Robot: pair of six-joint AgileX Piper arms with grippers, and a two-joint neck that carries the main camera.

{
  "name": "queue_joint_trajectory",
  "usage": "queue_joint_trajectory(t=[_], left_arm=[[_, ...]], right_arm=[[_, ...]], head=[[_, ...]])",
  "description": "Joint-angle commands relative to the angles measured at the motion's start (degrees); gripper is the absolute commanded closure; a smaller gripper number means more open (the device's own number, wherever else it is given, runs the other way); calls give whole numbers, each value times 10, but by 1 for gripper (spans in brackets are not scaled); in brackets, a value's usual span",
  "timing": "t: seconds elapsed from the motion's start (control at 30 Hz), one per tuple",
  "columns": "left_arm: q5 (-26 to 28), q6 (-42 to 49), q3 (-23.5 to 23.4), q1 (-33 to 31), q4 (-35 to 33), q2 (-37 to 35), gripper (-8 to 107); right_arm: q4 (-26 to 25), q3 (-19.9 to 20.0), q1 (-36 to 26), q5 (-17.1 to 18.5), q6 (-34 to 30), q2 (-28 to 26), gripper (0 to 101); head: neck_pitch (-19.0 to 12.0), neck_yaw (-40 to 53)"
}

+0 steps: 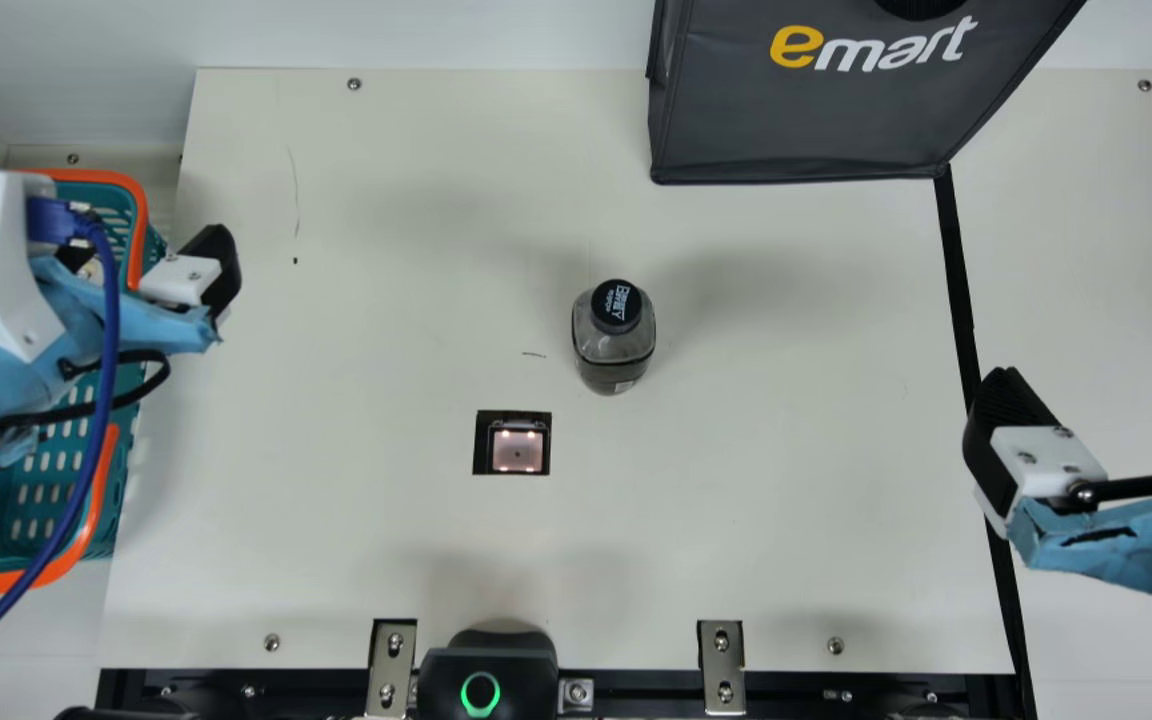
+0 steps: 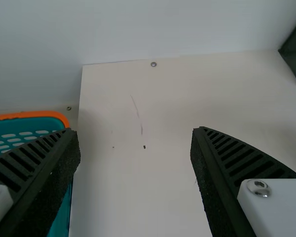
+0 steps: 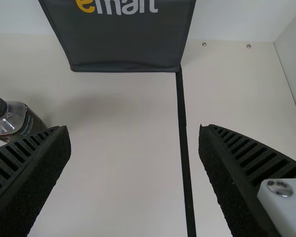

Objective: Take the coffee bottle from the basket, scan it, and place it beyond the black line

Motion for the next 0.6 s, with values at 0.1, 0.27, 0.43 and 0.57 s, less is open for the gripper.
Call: queue_joint_trajectory(t=[0.1, 0.27, 0.43, 0.57], left_arm=[[9, 3, 7, 11, -3, -19, 9], [22, 8, 14, 25, -8, -38, 9], [36, 12, 20, 40, -12, -56, 9], [47, 18, 20, 53, -16, -67, 9]], right_arm=[[0, 0, 0, 0, 0, 0, 10], [0, 0, 0, 0, 0, 0, 10], [0, 0, 0, 0, 0, 0, 10], [0, 0, 0, 0, 0, 0, 10]], head=[[-16, 1], [-16, 1], [-16, 1], [-16, 1]])
